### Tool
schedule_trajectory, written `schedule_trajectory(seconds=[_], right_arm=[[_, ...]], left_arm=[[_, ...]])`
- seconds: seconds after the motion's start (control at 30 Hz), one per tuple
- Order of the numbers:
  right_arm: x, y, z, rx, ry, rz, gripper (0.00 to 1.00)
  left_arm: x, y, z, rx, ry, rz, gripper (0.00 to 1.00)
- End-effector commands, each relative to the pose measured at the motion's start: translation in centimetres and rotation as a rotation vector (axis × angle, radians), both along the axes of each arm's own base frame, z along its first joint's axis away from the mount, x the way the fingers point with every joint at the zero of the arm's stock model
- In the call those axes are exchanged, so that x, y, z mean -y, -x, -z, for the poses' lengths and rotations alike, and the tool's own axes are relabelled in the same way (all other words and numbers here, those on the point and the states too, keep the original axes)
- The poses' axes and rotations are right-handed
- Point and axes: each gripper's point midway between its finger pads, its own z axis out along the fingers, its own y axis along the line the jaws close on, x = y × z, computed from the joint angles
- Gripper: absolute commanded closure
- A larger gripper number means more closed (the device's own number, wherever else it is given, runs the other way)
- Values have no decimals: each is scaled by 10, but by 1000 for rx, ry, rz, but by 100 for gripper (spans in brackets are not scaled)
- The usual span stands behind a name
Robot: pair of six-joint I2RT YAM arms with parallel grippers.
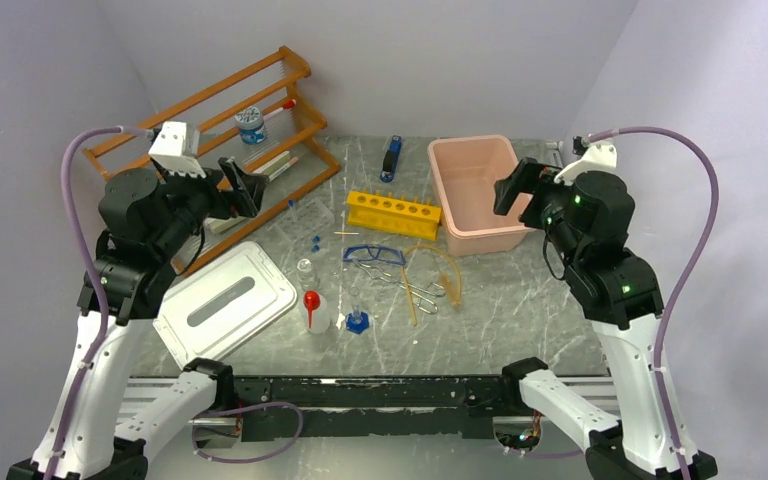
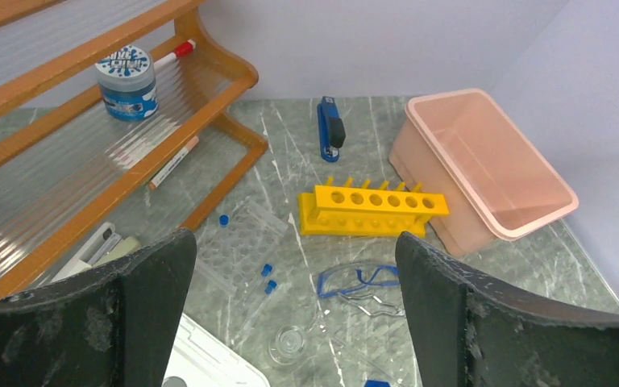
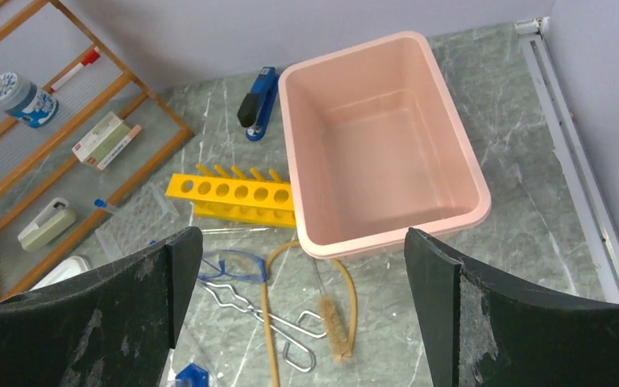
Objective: Organize the chemistry lab equipment
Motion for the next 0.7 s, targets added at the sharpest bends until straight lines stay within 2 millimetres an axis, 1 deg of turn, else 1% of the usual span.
schedule_trajectory(seconds=[0.0,0.1,0.2,0.27,0.33,0.37,0.43,0.53,0.57,0.67], right_arm=[[-2,7,6,-24,7,-28,0],[-10,9,9,-31,9,-73,0],[-18,10,15,-37,6,-116,0],[-23,9,18,-39,2,-138,0],[-28,8,20,-36,-4,-159,0],[-31,8,21,-32,-7,-174,0],[-40,7,28,-34,-22,-212,0],[-51,3,38,-50,-43,-260,0],[-60,4,41,-56,-39,-310,0],[-82,4,51,-67,-18,-459,6]], left_arm=[[10,7,-24,94,44,56,3],[31,25,-42,183,63,202,3],[45,43,-60,285,111,309,3],[51,51,-65,317,137,358,3],[56,53,-63,310,156,389,3],[59,52,-59,295,163,405,3],[63,48,-45,232,186,413,3],[68,38,-19,131,253,400,3],[68,35,-9,95,277,388,3],[71,28,21,0,336,367,3]])
